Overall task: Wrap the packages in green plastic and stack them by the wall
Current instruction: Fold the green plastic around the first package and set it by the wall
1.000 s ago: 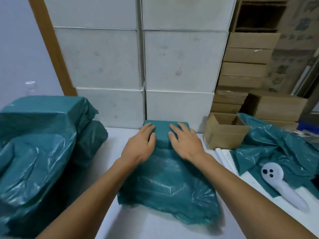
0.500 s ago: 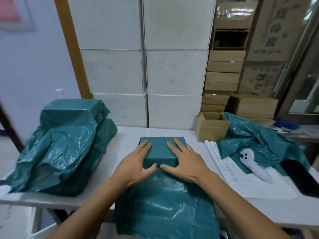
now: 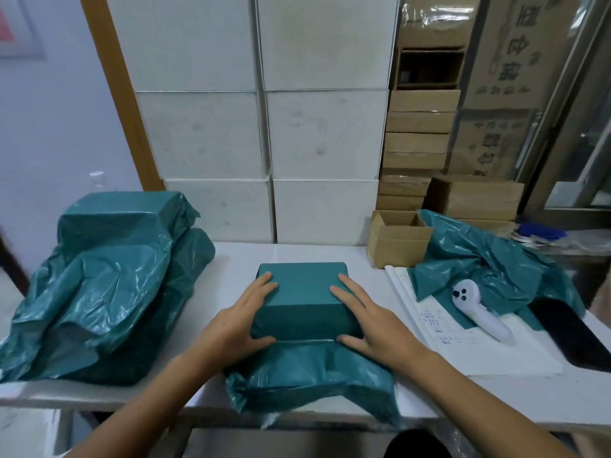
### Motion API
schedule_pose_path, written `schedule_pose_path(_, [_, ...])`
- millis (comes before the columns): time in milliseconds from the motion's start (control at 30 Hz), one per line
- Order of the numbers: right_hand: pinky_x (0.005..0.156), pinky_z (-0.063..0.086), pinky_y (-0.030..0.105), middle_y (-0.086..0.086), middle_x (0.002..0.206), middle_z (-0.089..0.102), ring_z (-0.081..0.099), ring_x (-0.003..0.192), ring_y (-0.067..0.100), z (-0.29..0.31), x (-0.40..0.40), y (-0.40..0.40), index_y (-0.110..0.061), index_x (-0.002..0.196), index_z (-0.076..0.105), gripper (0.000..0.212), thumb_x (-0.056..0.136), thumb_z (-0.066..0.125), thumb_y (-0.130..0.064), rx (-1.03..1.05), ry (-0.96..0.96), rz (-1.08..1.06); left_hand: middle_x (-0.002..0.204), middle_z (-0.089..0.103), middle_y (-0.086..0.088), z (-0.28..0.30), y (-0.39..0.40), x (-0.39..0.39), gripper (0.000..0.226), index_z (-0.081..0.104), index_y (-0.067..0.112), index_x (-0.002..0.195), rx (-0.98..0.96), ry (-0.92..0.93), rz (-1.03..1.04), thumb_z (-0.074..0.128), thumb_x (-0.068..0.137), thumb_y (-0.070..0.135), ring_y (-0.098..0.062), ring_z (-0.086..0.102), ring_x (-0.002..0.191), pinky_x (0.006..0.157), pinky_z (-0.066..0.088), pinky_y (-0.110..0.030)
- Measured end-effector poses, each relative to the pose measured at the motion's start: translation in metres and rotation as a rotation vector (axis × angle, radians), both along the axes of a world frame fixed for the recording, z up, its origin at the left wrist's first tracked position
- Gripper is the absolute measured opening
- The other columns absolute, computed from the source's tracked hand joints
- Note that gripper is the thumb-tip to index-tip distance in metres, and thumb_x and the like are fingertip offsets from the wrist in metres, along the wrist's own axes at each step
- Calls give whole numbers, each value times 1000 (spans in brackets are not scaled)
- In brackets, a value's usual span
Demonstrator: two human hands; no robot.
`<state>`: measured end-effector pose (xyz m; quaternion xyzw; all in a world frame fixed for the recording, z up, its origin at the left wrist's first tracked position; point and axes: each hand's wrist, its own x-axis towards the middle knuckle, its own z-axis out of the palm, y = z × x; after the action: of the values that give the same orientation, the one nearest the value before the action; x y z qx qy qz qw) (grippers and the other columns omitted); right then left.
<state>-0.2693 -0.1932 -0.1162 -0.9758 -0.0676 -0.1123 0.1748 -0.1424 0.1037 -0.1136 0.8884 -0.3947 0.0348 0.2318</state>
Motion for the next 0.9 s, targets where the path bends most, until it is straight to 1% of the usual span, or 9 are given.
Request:
schedule_pose_path(67, [79,51,25,-31,172,-8,54,82,7,-4,-4,-4,-42,164,21,91,92,76,-39,28,-28,7,166,-6,39,-4,5,2,105,21,40,162,-48,5,-40,87,80,38,3,30,150,108,46,-27])
schedule_pose_path(167, [78,58,32,-28,173,-6,63,82,14,-11,-5,-2,-42,164,19,91,91,74,-39,47,-74,4,166,-7,41,-10,9,4,109,17,48,160,-87,8,-64,89,80,35,28,6,143,112,43,-26])
schedule_pose_path(267, [75,57,31,-24,174,-10,62,80,13,-12,-7,1,-49,163,8,96,92,72,-39,27,-102,22,167,-7,40,-11,10,3,115,5,60,156,-117,19,-70,88,79,36,30,6,141,114,43,-29])
schedule_pose_path(333, [98,52,29,-19,175,-12,60,114,7,-8,-10,2,-53,162,-1,98,93,68,-48,-3,-105,23,170,-3,34,-10,11,2,120,1,55,160,-92,10,-54,88,78,43,18,13,149,118,39,-32])
schedule_pose_path(400, [127,25,38,-10,177,-13,14,161,13,0,-19,4,-49,165,1,93,95,62,-57,-68,-136,-8,172,7,22,-5,17,-1,119,1,38,167,-56,-62,10,79,80,60,0,21,154,122,34,-36])
schedule_pose_path(467, [130,9,48,-2,178,-7,-10,163,21,13,-38,5,-41,167,12,88,96,60,-59,-103,-195,-34,173,11,15,4,31,-12,99,5,29,169,-70,-196,45,54,94,70,-9,21,157,121,29,-39])
schedule_pose_path(633, [127,21,39,-3,173,31,23,161,24,0,-92,-1,-26,161,41,65,103,56,-53,-150,-289,196,167,39,9,9,81,-58,72,38,20,161,-113,-325,-277,43,102,61,-19,37,153,115,31,-43])
schedule_pose_path(733, [125,19,42,-1,173,28,20,161,27,-39,-102,-26,-24,168,24,58,114,25,-46,-472,-255,297,165,41,14,-12,100,-66,68,37,28,161,83,-393,-364,24,106,65,-13,40,151,113,33,-39])
schedule_pose_path(900, [122,14,48,4,173,22,18,157,31,-57,-118,-42,-21,165,26,63,111,29,-54,-765,-161,318,161,43,20,-36,104,-70,65,48,31,155,184,-322,-313,15,108,62,-9,41,150,109,32,-34])
